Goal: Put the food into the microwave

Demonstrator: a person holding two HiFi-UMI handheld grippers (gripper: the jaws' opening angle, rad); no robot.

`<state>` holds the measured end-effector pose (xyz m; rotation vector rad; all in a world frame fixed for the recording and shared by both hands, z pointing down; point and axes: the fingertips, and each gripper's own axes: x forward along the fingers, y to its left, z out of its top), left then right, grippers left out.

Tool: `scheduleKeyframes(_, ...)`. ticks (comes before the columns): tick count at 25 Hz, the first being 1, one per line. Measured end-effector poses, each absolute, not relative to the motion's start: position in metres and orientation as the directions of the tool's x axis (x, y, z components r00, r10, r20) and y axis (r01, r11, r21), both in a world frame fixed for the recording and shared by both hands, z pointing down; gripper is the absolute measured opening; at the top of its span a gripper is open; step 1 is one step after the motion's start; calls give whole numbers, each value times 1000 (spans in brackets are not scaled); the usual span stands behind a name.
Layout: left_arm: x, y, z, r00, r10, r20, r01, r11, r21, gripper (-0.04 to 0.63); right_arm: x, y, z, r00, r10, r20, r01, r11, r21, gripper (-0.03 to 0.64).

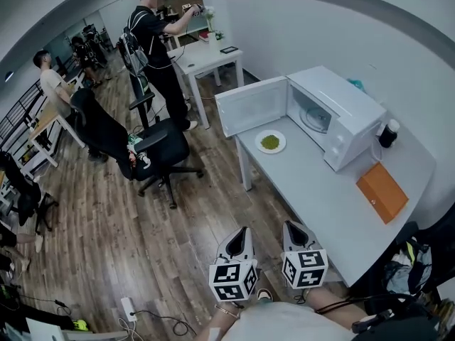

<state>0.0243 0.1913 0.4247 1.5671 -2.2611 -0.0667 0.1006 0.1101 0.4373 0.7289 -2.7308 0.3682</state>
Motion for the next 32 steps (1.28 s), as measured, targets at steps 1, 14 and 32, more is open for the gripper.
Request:
scheduleKeyframes(1, 24, 189, 425, -300, -910, 287, -892, 374, 253, 3, 100, 107, 438, -829, -444, 340, -519, 838, -172, 17)
scheduleKeyframes(14, 8, 161, 436, -297, -905, 305, -888, 379, 262, 3, 84, 76, 446, -828, -436, 353, -516, 839, -175, 17)
scheduleKeyframes(32, -17, 127, 447, -263, -912, 316, -893, 354, 279, 3, 65, 46, 462, -807, -448, 386, -540, 824, -173, 17)
